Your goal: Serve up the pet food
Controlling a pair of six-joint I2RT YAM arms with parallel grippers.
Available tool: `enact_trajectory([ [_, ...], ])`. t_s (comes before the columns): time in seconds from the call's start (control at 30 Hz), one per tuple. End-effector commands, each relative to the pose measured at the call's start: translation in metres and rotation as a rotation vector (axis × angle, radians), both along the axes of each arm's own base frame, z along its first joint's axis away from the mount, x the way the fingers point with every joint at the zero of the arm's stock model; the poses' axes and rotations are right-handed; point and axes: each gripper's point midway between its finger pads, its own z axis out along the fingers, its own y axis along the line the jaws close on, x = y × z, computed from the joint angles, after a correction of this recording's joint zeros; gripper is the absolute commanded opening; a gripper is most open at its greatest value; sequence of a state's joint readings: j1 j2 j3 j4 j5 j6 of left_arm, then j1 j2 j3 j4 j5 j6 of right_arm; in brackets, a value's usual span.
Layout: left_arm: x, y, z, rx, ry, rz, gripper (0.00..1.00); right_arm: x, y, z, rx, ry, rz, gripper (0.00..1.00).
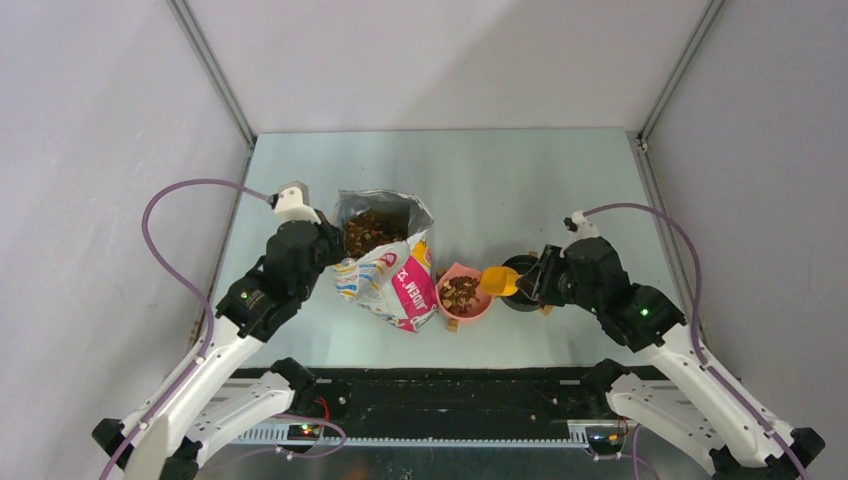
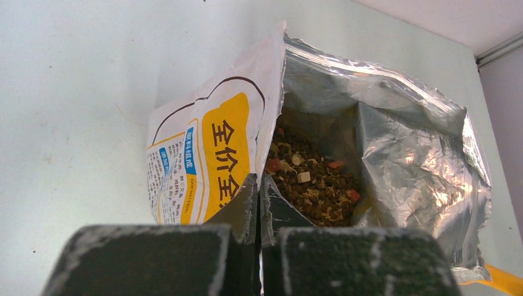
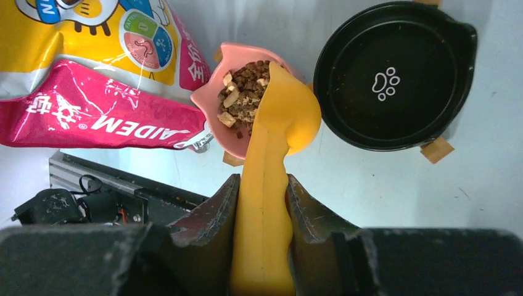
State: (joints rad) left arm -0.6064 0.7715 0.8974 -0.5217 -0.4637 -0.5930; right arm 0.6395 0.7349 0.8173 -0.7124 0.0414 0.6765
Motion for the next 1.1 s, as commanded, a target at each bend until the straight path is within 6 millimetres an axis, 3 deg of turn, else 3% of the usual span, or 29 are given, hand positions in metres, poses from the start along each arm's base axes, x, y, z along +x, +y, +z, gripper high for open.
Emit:
enact_trajectory([
  [0.0,0.002,-0.008,0.014,-0.032,-0.041,-0.029,0.0,0.002,-0.012,0.03,-0.029,-0.094,-0.006,0.0],
  [0.13,0.002,-0.008,0.014,-0.033,-0.042,-0.028,0.0,0.0,-0.014,0.035,-0.054,-0.107,0.017,0.0],
  [0.23,0.002,-0.008,0.015,-0.033,-0.042,-0.026,0.0,-0.005,-0.004,0.039,-0.041,-0.107,0.089,0.0],
  [0.47,0.003,-0.007,0.013,-0.03,-0.039,-0.019,0.0,-0.012,0.01,0.031,-0.141,-0.089,0.192,0.0],
  [0.67,0.002,-0.004,0.015,-0.033,-0.046,-0.011,0.0,-0.005,0.002,0.038,-0.2,-0.116,0.138,0.0],
  [0.87,0.001,-0.004,0.017,-0.037,-0.053,-0.013,0.0,0.002,-0.008,0.074,-0.026,-0.163,0.001,0.0],
  [1.0,0.0,-0.005,0.017,-0.038,-0.05,-0.019,0.0,0.004,-0.01,0.118,0.18,-0.249,-0.072,0.0],
  [1.07,0.0,-0.005,0.017,-0.039,-0.049,-0.017,0.0,0.006,-0.006,0.149,0.294,-0.324,-0.071,0.0],
])
